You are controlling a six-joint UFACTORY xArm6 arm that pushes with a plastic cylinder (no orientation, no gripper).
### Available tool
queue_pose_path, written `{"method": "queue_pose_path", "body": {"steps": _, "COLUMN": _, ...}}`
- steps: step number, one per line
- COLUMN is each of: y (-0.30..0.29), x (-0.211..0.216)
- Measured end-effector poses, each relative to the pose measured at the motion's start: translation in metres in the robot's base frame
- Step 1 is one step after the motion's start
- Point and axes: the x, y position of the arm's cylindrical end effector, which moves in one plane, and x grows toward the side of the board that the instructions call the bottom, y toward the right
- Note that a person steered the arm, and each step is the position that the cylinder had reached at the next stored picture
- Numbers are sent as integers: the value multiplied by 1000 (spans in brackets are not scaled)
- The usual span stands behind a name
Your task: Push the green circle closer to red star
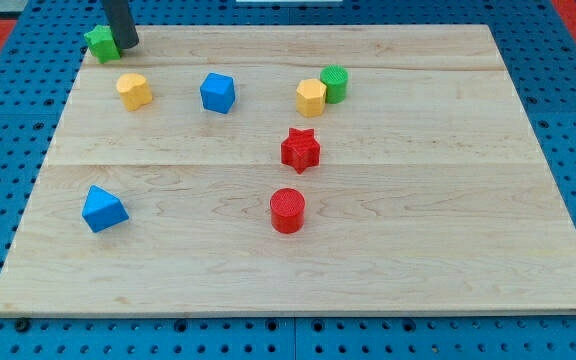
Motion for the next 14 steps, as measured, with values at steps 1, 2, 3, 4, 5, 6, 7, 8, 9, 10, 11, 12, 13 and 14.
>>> {"method": "queue_pose_path", "body": {"steps": 1, "y": -15, "x": -17}}
{"method": "queue_pose_path", "body": {"steps": 2, "y": -45, "x": -6}}
{"method": "queue_pose_path", "body": {"steps": 3, "y": -51, "x": 27}}
{"method": "queue_pose_path", "body": {"steps": 4, "y": -49, "x": 19}}
{"method": "queue_pose_path", "body": {"steps": 5, "y": -48, "x": -1}}
{"method": "queue_pose_path", "body": {"steps": 6, "y": -4, "x": 17}}
{"method": "queue_pose_path", "body": {"steps": 7, "y": 127, "x": -1}}
{"method": "queue_pose_path", "body": {"steps": 8, "y": 242, "x": 24}}
{"method": "queue_pose_path", "body": {"steps": 9, "y": 310, "x": 49}}
{"method": "queue_pose_path", "body": {"steps": 10, "y": 327, "x": 85}}
{"method": "queue_pose_path", "body": {"steps": 11, "y": 339, "x": 38}}
{"method": "queue_pose_path", "body": {"steps": 12, "y": 294, "x": 8}}
{"method": "queue_pose_path", "body": {"steps": 13, "y": 244, "x": 27}}
{"method": "queue_pose_path", "body": {"steps": 14, "y": 243, "x": 62}}
